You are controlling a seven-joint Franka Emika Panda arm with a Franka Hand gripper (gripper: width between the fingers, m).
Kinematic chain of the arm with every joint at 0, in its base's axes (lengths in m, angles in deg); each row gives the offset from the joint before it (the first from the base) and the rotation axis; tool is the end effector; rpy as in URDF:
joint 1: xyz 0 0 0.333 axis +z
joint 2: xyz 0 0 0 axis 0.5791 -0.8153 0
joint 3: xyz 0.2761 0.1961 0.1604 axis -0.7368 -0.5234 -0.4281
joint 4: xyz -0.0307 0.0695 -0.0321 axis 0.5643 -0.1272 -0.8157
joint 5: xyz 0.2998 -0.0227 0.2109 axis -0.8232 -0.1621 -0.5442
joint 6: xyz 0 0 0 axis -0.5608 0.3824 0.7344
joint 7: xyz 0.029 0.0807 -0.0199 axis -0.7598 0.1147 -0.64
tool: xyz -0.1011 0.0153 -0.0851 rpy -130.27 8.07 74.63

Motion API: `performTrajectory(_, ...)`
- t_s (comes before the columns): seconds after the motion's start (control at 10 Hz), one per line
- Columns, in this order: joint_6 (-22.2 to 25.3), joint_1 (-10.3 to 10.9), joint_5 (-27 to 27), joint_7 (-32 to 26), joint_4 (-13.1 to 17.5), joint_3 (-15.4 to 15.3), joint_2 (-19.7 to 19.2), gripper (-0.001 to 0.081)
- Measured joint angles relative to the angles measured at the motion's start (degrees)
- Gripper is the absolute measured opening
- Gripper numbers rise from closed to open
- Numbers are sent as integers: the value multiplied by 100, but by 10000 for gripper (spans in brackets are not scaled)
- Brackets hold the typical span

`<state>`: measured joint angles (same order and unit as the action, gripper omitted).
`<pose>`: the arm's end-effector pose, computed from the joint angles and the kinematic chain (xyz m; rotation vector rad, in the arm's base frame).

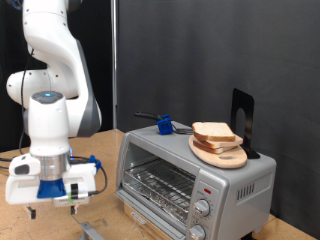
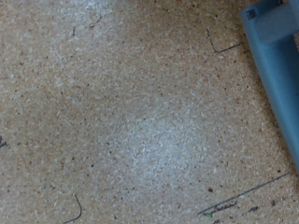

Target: Make a piece of toast with the oven

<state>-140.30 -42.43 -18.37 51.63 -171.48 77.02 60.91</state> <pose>0.4164 -0.1501 0.2965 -2.5922 1.7236 -0.1263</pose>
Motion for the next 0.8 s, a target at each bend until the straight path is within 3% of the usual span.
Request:
performTrajectory(0.1,-33,2,68,59,-3,0,-39,800)
performTrajectory(0.2,-12,2,-664,-529,6,-110,-31,800)
performTrajectory(0.3,269,4,-1780,-1548,64,-264,96,800)
performTrajectory(0.4,723,7,-2716,-2432,135,-326,313,800)
performTrajectory(0.5,1138,7,-3317,-3041,178,-325,554,800)
performTrajectory(0.6,1493,6,-3682,-3430,195,-316,784,800)
performTrajectory(0.8,2305,5,-4004,-3667,270,-257,1224,800)
